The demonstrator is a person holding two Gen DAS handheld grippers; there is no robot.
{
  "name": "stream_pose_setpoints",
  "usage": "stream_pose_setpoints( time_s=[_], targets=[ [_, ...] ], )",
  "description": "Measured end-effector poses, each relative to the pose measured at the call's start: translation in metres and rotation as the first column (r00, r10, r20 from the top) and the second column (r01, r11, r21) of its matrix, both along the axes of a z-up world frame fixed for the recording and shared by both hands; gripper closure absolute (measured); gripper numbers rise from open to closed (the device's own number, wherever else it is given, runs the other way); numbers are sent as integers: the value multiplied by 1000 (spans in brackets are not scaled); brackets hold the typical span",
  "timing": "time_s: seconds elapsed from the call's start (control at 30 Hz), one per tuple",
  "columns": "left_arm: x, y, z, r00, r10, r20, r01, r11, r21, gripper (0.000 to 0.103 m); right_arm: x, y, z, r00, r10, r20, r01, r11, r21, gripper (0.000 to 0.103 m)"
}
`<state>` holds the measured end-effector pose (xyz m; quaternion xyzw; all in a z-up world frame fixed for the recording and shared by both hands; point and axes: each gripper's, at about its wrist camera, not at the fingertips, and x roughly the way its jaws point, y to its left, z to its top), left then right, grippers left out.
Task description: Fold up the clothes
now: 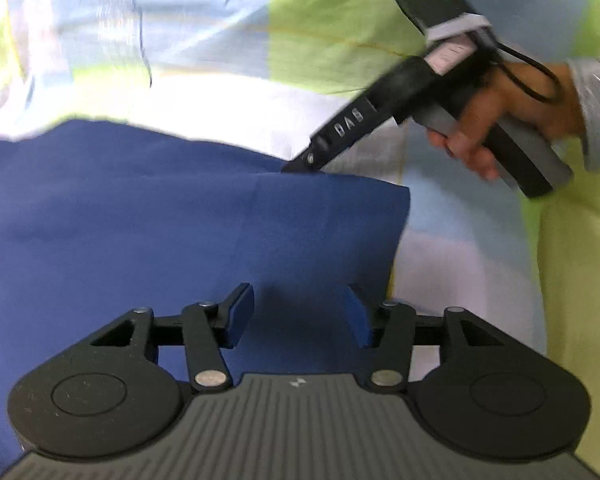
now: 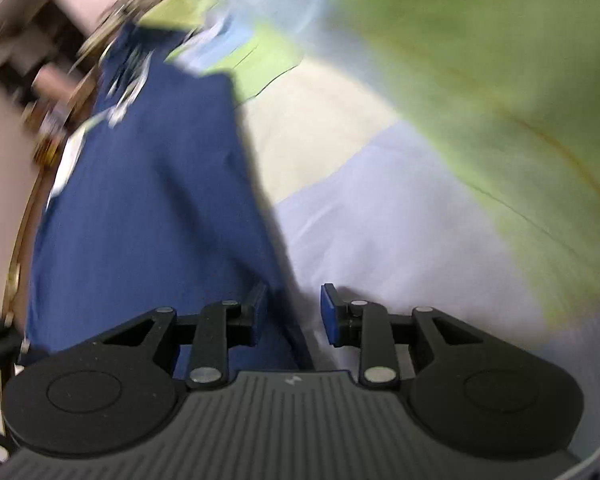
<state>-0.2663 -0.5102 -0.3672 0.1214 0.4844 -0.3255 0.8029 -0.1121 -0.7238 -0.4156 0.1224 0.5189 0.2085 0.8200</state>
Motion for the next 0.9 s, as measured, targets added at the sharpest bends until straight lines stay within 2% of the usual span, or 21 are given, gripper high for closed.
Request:
stream_pose_setpoints(
  time_s=[0.07,0.13,0.17,0.23,0.33,0.37,0.4,0.43,0.5,0.53,0.57,0.63,0.67,0.7,0.73,0.77,0.83,0.9],
  targets=[
    [1,2,-6,1000,10,-18,-10,1000,-2,48,-1,13,0,995,98,20,-97,994,-43,101],
    [1,4,-13,1000,11,-26,-11,1000,4,48,-12,13,16,989,102,103,-97,993,-61,102],
    [0,6,-17,999,7,-33,-7,1000,10,48,-12,6,26,986,74,150,-64,995,-73,102],
    [-7,9,-24,999,-19,-41,20,999,35,48,-14,-6,28,985,27,172,-10,995,-98,103],
    [-19,13,-27,997,-73,-38,76,995,70,46,-23,-6,-8,997,17,71,-5,987,-163,103],
    [-25,16,-26,994,-96,-43,99,992,81,44,-23,-8,-6,998,-14,62,24,988,-150,103],
    [-30,21,-26,992,-114,-58,119,989,90,41,-23,-11,-4,997,-47,54,54,989,-136,96],
    [-34,24,-27,990,-122,-67,129,987,97,41,-27,-16,2,991,-125,45,130,982,-135,91],
    [-46,36,-28,987,-138,-79,147,980,132,41,-40,-27,8,976,-213,40,217,961,-174,87],
    [-50,41,-27,987,-136,-82,146,980,135,41,-53,-38,13,966,-258,25,259,957,-129,82],
    [-52,45,-26,988,-129,-86,139,982,130,41,-62,-40,12,964,-267,8,267,960,-90,80],
    [-53,51,-27,989,-95,-113,107,989,104,41,-78,-42,10,959,-280,-29,280,960,-13,58],
    [-54,53,-28,989,-75,-129,87,992,95,41,-83,-38,4,964,-264,-32,264,964,-26,58],
    [-53,53,-28,989,-63,-137,76,993,92,41,-86,-34,2,965,-260,-30,259,965,-28,60],
    [-50,53,-29,988,-52,-146,65,994,89,41,-90,-29,-5,966,-257,-41,258,966,10,88],
    [-49,54,-30,987,-39,-157,52,995,84,41,-91,-23,-10,969,-237,-75,241,969,57,100],
    [-51,57,-28,985,-31,-173,42,997,62,41,-94,-7,-1,984,-168,-52,169,986,5,102],
    [-49,60,-28,974,-13,-225,18,1000,21,41,-93,0,17,986,-169,-11,168,982,-85,102]
  ],
)
